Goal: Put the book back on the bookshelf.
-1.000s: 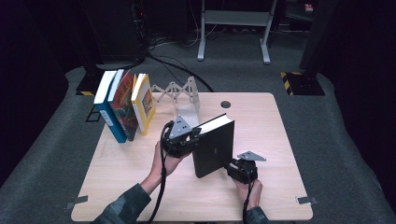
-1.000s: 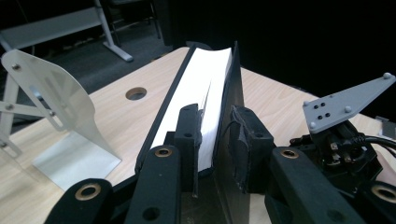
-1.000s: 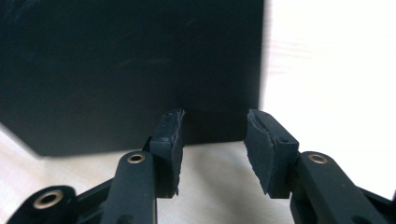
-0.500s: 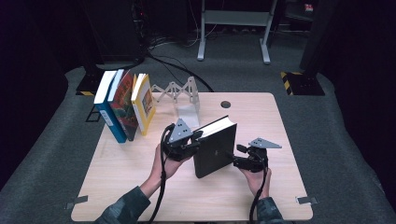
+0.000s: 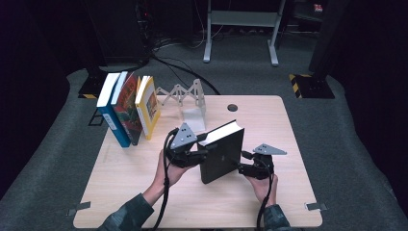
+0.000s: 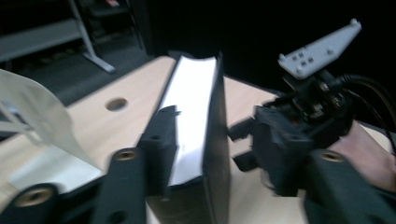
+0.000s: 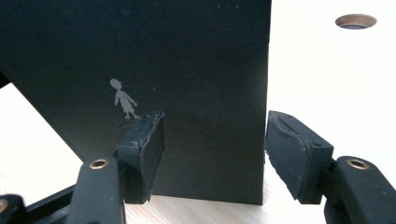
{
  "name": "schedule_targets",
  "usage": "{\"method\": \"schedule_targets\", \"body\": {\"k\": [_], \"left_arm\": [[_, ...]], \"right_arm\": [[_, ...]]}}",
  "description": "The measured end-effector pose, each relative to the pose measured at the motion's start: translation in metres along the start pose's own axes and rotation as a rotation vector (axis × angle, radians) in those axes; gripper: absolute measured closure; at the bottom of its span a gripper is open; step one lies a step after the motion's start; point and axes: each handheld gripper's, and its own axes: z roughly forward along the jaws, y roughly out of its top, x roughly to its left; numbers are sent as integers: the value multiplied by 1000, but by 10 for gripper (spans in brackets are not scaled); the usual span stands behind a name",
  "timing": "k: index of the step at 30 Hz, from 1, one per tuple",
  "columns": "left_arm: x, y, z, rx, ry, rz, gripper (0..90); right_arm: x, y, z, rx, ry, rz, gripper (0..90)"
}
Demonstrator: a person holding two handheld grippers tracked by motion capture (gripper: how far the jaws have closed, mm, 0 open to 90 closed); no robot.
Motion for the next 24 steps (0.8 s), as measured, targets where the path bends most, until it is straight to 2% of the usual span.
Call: {"method": "schedule_targets", "body": {"k": [2,3,4,6,7,8,9,10,12,15,16,17,20,21,22,24], "left_arm": [[6,0,0,-8,20,-10,395],[11,-2,1,7,19,-19,362],[15,-4,3,3,16,-64,309],[25,-10,9,43,-7,-76,264],[28,-15,14,59,-52,-96,257],[29,-17,17,84,-73,-100,265],[28,-19,19,93,-62,-98,248],[29,-21,20,80,-52,-101,262],[30,-21,20,79,-63,-97,330],[27,-24,27,121,-86,-76,403],[25,-24,30,150,-85,-52,415],[23,-25,32,153,-80,-49,444],[22,-29,38,150,-83,-64,467],[21,-30,39,140,-70,-69,467],[21,-30,40,135,-68,-72,468],[22,-31,40,141,-59,-69,463]], "right_arm": [[0,-1,1,3,3,7,370],[0,-1,2,7,2,1,370],[0,-1,2,9,2,0,371],[0,-1,3,11,6,-1,373],[0,-1,3,11,5,-1,376],[0,-2,4,14,7,0,381],[0,-2,5,20,6,0,381],[1,-2,6,24,3,-1,383],[2,-4,10,33,6,-1,386],[4,-5,13,30,0,-5,395],[4,-5,13,37,-12,-2,395],[4,-6,14,43,-8,-2,394],[6,-7,14,42,-22,-3,398],[6,-8,14,43,-16,-6,398],[7,-10,15,59,-31,-10,396],[6,-13,16,62,-30,-12,391]]}}
